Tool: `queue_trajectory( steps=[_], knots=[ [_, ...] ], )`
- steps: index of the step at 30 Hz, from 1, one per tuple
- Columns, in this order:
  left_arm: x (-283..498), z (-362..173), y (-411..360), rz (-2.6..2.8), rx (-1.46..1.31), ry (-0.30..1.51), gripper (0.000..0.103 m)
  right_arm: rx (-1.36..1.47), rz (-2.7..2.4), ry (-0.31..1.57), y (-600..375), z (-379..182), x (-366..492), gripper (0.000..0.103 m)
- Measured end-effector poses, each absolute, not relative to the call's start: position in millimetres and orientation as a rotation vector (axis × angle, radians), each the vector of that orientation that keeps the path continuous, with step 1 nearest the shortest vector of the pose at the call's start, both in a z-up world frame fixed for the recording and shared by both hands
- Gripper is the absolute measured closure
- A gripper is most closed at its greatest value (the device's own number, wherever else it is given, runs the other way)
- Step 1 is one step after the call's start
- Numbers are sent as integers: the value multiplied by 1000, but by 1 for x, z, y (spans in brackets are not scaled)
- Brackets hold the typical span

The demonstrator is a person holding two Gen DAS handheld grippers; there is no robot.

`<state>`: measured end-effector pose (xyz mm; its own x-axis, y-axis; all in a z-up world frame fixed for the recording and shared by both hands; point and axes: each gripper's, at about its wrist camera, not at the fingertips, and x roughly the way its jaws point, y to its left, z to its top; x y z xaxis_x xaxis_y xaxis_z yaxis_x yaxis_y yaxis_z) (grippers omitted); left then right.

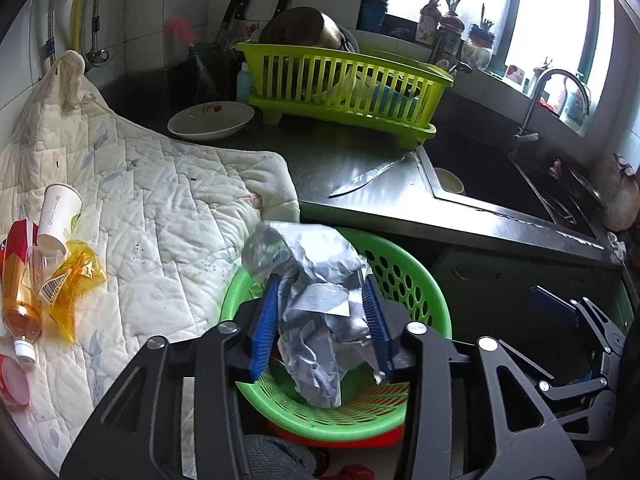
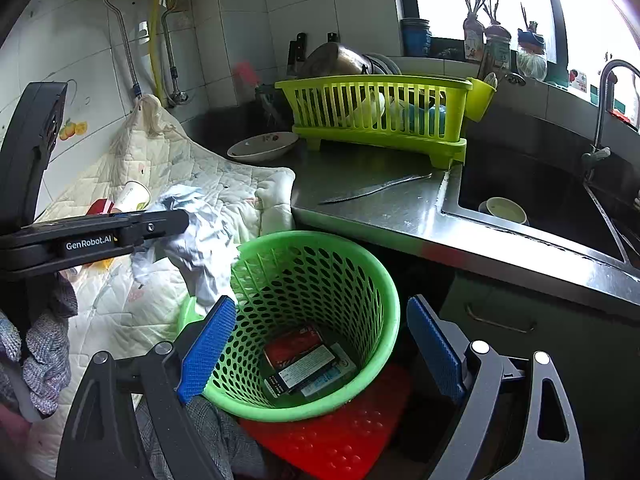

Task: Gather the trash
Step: 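Release the card box and the foil into the green basket with both tools, then move both tools back over the trash pile on the cloth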

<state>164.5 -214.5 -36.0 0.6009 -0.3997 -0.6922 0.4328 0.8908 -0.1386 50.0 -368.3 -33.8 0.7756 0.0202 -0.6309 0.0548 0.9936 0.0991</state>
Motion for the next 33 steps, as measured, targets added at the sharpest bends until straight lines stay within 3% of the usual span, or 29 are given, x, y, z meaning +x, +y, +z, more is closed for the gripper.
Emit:
queue_trajectory(
  steps=[13, 33],
  knots=[
    [160, -29, -197, -463, 16, 771, 52, 108, 10, 681, -356, -30, 54, 19],
    [156, -15, -110, -275, -76, 745, 42, 68, 149, 684, -294, -21, 85, 18]
  ],
)
